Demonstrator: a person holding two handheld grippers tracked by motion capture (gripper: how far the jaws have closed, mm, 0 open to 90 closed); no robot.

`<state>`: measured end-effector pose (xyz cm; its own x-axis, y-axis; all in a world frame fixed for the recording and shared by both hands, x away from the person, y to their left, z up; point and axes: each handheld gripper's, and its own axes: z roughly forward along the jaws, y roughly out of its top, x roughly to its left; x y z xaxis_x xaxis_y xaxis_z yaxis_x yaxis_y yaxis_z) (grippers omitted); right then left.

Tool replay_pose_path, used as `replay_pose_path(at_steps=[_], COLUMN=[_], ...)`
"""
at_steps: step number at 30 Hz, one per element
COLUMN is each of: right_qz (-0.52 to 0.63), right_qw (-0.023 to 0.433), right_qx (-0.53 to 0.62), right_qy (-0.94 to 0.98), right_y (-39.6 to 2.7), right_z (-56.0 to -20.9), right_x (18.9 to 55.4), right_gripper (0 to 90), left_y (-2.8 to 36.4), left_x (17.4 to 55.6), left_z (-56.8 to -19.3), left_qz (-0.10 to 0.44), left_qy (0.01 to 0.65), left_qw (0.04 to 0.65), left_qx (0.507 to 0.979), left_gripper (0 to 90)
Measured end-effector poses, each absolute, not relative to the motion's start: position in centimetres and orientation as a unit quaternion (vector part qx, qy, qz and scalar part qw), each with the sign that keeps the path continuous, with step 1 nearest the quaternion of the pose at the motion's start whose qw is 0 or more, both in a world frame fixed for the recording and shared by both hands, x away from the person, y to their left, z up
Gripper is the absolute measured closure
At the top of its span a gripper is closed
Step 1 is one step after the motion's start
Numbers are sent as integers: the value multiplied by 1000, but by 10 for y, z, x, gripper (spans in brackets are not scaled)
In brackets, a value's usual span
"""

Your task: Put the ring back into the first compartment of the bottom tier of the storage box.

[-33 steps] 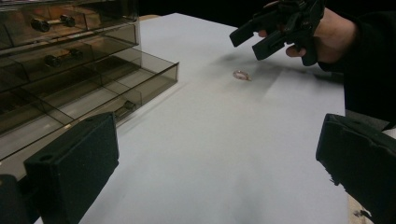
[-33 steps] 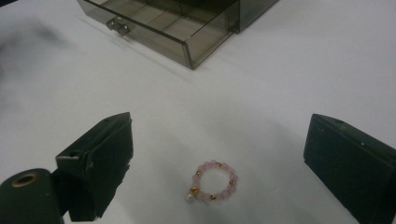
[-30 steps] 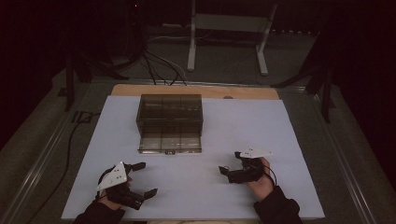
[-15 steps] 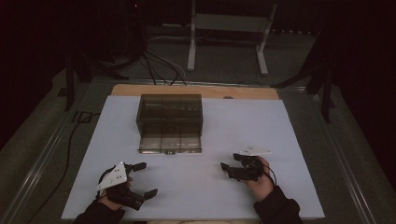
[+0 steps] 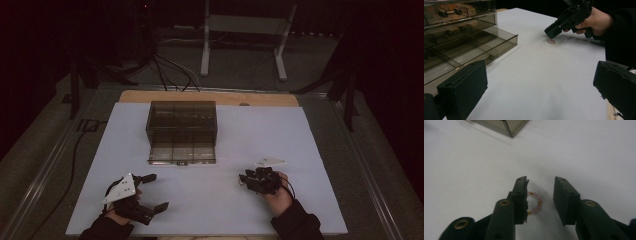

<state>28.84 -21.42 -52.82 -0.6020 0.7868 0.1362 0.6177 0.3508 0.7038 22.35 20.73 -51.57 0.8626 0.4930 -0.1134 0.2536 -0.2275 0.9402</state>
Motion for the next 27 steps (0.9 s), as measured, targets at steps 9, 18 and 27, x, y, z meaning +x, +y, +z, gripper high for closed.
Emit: replay_pose_path(at_steps=[9, 18, 27], right_qz=[362, 329, 320], right_qw=[104, 156, 161], right_qx=[430, 408, 415], right_qy=[820, 837, 836], right_y=[-214, -203, -200], right_z=[-531, -531, -529], right_x=[290, 284, 282], right_gripper=[755, 791, 870], left_y=[207, 208, 207], left_x=[223, 223, 224], left_z=[-516, -516, -516], left_qz=[103, 100, 100], left_qy=[239, 239, 240], left_qw=[574, 576, 574], left_qx=[776, 776, 777], left_gripper=[5, 5, 5])
